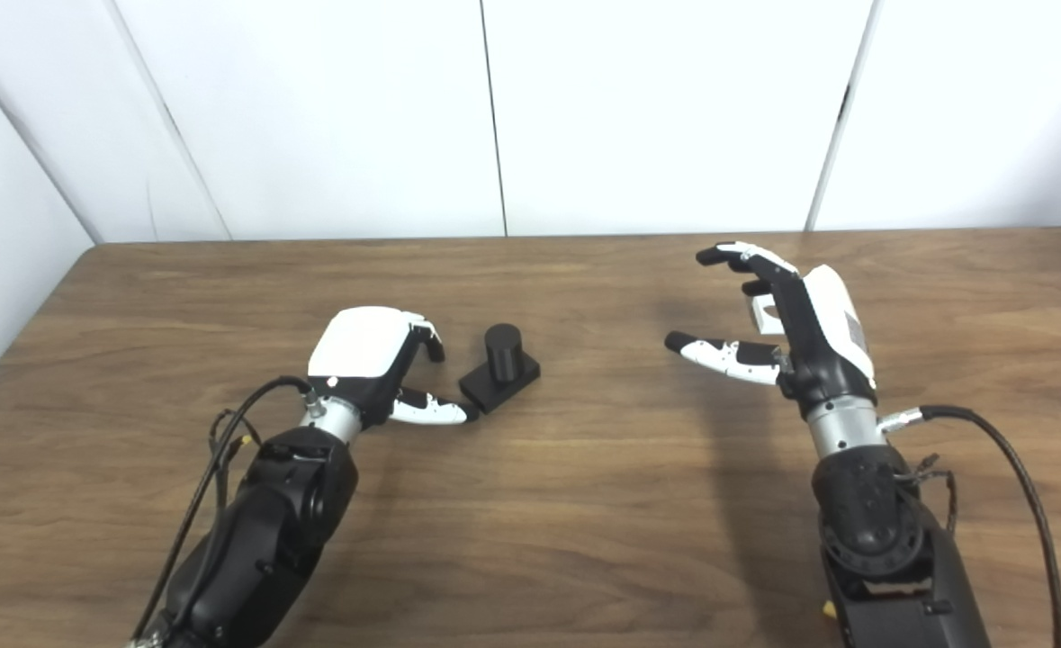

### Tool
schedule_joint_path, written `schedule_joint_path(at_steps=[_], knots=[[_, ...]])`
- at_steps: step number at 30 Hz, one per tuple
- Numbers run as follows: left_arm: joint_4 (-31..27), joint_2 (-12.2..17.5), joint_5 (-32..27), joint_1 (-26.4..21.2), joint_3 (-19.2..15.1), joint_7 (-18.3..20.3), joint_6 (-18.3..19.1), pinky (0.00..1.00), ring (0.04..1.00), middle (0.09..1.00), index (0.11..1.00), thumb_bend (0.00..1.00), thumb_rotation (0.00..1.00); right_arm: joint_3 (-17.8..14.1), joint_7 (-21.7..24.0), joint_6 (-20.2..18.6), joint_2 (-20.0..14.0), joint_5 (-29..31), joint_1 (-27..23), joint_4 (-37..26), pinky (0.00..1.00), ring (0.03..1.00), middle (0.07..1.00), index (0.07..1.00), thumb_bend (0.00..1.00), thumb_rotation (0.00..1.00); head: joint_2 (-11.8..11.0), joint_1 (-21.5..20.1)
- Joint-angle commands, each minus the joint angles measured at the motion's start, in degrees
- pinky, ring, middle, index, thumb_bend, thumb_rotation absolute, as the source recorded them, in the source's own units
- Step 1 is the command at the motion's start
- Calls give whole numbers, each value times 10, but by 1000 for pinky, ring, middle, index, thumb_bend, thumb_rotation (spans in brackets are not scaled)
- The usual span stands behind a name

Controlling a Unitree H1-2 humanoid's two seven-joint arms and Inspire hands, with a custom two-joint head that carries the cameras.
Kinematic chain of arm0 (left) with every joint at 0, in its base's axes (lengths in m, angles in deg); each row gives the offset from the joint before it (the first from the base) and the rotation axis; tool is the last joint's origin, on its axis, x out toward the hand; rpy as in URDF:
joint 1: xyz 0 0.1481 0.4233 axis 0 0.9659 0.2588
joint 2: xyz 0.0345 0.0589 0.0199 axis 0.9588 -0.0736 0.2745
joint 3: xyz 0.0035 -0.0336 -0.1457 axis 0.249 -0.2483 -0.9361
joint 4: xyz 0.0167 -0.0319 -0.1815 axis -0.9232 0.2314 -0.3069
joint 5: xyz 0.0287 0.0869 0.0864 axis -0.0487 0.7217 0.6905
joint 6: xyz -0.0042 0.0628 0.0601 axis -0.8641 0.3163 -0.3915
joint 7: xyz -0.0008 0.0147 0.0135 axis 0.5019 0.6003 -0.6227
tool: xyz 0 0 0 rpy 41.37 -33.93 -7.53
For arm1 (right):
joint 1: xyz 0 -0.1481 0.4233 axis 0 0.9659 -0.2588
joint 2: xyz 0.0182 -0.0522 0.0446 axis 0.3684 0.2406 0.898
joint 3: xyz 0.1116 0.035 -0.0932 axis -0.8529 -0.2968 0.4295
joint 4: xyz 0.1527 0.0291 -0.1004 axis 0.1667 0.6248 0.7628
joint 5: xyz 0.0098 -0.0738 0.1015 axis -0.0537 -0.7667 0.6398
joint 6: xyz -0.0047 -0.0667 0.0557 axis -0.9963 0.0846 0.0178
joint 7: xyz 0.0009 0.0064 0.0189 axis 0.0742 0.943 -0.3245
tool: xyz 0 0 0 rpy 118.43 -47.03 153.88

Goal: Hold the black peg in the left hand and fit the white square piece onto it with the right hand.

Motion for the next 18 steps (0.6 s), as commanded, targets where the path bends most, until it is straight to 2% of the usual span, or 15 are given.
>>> schedule_joint_path(at_steps=[1, 12, 18], knots=[[-17, 8, 12, -32, -2, 2, 2, 734, 809, 834, 608, 952, 593, -3, -11, 10, -1, -3, -26, -10, 727, 810, 820, 719, 712, 235, 0, 0], [-34, 5, -1, -34, -6, 42, 8, 752, 830, 842, 613, 956, 586, 1, -18, 20, -2, -12, -29, 0, 725, 810, 821, 721, 711, 234, -3, 1], [-48, 6, 6, -37, -5, 57, 10, 754, 836, 853, 635, 992, 629, 1, -23, 23, 0, -13, -30, 3, 721, 808, 819, 717, 717, 227, -5, 2]])
